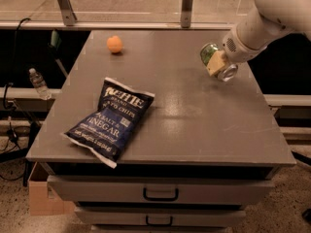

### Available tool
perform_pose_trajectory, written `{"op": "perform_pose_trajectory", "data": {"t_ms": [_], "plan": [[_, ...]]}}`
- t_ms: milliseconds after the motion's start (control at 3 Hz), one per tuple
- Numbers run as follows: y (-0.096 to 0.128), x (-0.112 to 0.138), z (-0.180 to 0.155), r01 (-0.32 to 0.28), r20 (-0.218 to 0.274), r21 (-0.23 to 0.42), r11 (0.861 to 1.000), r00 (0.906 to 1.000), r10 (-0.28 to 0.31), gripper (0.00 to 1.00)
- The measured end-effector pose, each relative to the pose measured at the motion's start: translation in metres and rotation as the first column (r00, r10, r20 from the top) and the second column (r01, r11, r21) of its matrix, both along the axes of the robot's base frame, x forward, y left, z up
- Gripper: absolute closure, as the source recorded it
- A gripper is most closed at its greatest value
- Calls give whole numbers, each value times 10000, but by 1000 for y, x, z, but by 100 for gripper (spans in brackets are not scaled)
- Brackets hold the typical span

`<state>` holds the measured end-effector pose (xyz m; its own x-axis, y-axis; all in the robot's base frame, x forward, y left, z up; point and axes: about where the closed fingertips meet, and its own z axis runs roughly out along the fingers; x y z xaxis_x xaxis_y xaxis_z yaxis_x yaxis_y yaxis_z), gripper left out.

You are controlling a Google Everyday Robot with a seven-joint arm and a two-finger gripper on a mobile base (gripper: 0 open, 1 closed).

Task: Move green can near orange

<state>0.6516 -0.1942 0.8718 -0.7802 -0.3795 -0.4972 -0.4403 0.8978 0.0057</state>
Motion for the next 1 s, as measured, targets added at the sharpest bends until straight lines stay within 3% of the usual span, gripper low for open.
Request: {"op": "perform_pose_trajectory", "data": {"t_ms": [333,667,1000], "plan": [[0,0,0,-1,-1,0,10000,10000,1,100],[39,10,11,-828,391,211,9963,9959,820,100],[82,21,25,-1771,868,291,9838,9809,1740,100]]}}
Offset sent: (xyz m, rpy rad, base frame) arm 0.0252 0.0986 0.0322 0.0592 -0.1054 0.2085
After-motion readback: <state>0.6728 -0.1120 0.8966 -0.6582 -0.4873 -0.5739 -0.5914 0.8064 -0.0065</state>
